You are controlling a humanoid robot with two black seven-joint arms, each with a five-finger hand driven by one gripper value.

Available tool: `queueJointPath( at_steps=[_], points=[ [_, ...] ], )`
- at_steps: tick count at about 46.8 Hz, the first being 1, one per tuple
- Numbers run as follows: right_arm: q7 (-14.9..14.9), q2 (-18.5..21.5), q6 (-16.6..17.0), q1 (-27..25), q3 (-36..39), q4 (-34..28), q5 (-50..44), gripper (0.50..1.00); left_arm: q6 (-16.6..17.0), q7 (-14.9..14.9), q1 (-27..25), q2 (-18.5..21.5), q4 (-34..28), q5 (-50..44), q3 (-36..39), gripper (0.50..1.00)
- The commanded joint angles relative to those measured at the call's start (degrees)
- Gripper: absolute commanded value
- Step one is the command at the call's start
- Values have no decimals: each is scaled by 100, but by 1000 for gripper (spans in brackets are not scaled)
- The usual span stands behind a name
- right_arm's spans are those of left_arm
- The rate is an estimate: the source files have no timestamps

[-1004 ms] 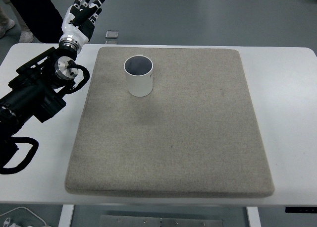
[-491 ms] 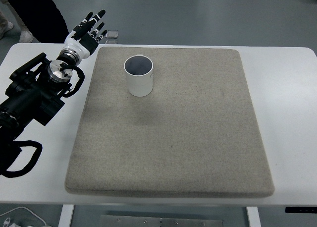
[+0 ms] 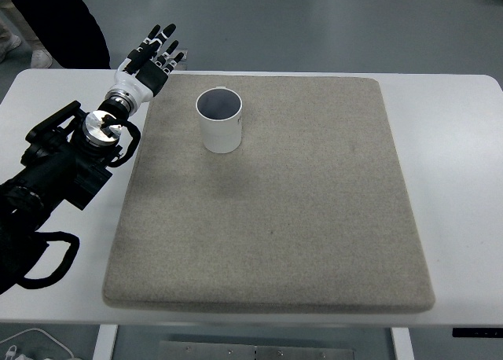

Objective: Upright white cup

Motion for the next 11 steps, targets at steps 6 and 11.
queueJointPath(
  at_steps=[6, 11],
  points=[
    [-4, 0, 0, 1, 0, 0, 0, 930, -47, -30, -8, -59, 1, 9, -182, 994],
    [-4, 0, 0, 1, 0, 0, 0, 930, -47, -39, -8, -68, 9, 9, -182, 994]
  ],
)
